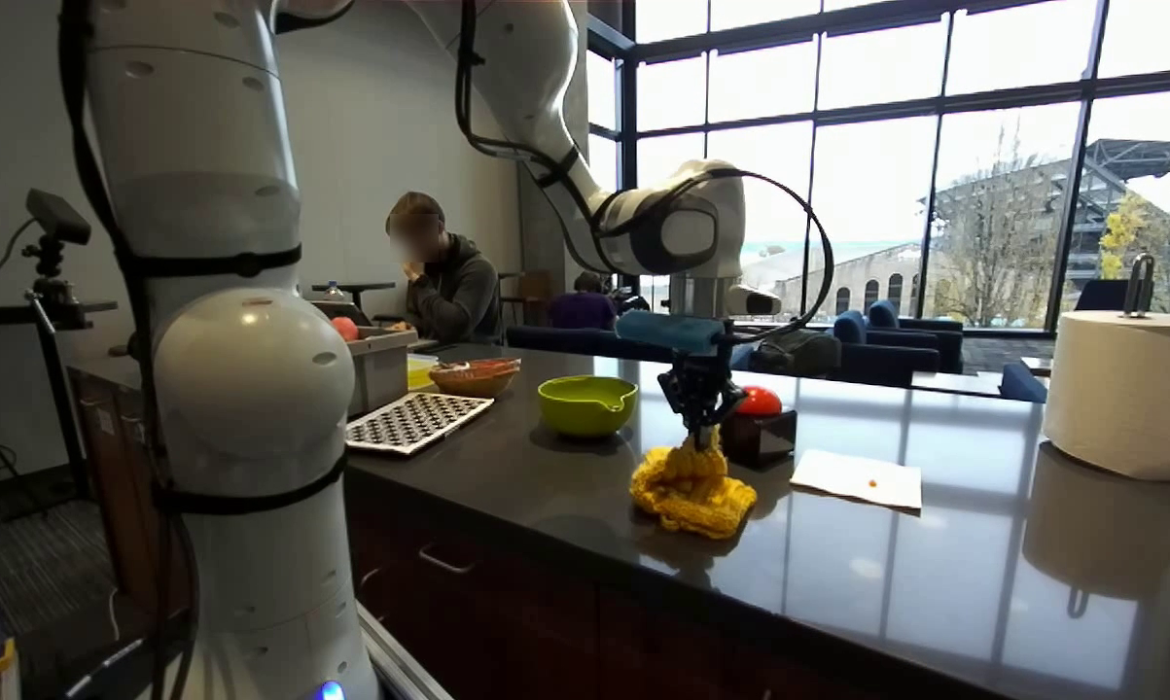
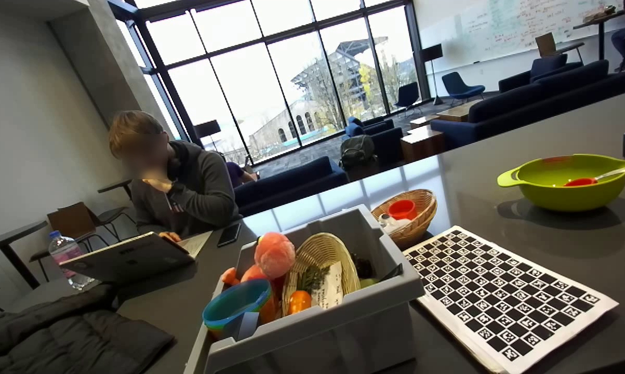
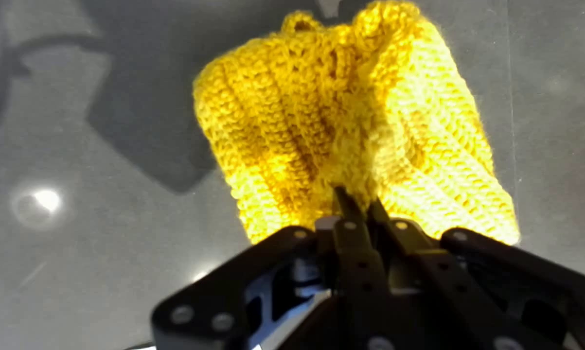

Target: Unfold the yellow cloth from right to left

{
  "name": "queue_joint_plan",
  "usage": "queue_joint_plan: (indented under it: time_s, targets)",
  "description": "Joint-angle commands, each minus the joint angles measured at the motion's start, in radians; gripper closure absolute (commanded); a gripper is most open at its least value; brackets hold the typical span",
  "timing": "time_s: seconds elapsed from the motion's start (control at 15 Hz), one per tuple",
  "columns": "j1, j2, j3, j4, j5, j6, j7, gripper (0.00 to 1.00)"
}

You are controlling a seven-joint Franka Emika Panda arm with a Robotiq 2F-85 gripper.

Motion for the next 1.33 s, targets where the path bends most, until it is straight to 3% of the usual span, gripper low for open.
queue_joint_plan:
  time_s: [0.0, 0.53, 1.27]
  targets:
    - [0.019, -0.155, 0.021, -0.069, -0.052, -0.055, 0.008, 0.99]
    - [0.137, -0.353, 0.085, -0.118, -0.021, -0.247, -0.053, 0.99]
    - [0.227, -0.372, 0.117, -0.168, -0.043, -0.46, -0.176, 0.99]
